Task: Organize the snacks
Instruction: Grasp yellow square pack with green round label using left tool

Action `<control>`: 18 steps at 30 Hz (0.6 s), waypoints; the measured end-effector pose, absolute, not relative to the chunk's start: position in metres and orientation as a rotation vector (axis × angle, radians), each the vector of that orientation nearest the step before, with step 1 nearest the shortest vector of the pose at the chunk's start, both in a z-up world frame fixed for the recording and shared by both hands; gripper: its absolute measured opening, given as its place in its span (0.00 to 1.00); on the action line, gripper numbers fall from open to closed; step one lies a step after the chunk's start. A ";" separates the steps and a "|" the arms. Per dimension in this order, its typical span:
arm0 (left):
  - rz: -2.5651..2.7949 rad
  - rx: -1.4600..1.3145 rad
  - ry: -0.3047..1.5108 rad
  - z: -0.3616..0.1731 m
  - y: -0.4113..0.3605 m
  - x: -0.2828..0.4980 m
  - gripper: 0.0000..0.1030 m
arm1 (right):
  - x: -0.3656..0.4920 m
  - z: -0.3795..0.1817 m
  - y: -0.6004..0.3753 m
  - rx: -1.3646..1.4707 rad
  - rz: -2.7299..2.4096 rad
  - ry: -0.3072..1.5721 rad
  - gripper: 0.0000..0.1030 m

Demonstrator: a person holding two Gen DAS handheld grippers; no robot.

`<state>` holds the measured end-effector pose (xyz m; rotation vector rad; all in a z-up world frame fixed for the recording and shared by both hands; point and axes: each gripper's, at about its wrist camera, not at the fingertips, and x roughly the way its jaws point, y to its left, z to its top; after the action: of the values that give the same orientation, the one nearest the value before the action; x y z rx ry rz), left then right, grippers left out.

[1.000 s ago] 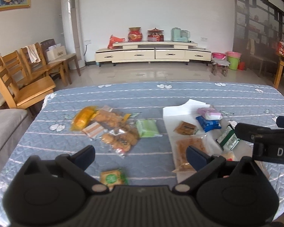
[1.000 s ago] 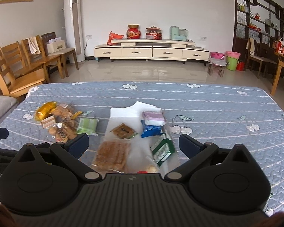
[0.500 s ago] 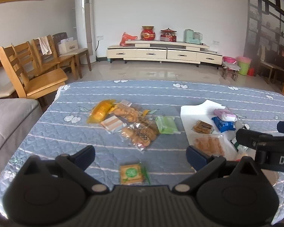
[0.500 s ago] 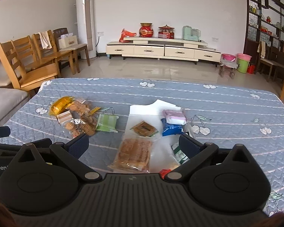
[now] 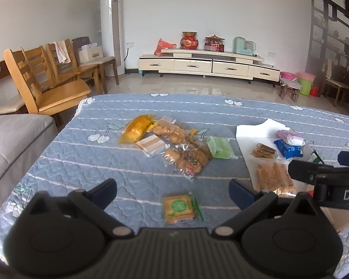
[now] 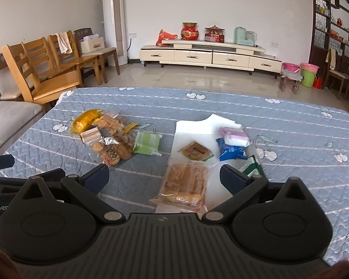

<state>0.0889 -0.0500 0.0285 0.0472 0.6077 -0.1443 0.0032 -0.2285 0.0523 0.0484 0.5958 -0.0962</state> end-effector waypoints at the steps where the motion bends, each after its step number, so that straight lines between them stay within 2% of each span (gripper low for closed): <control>1: -0.145 0.045 0.611 0.026 -0.048 0.090 0.98 | 0.004 0.050 -0.228 0.050 -0.092 0.597 1.00; 8: -0.141 0.050 0.629 0.003 -0.040 0.096 0.98 | 0.019 0.031 -0.225 0.054 -0.065 0.619 1.00; 18: -0.126 0.033 0.743 -0.038 -0.038 0.128 0.98 | 0.036 0.002 -0.235 0.095 -0.063 0.657 1.00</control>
<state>0.1277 -0.0382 -0.0382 0.0329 0.7434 -0.1265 0.0358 -0.2348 0.0018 0.0953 0.6565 -0.0629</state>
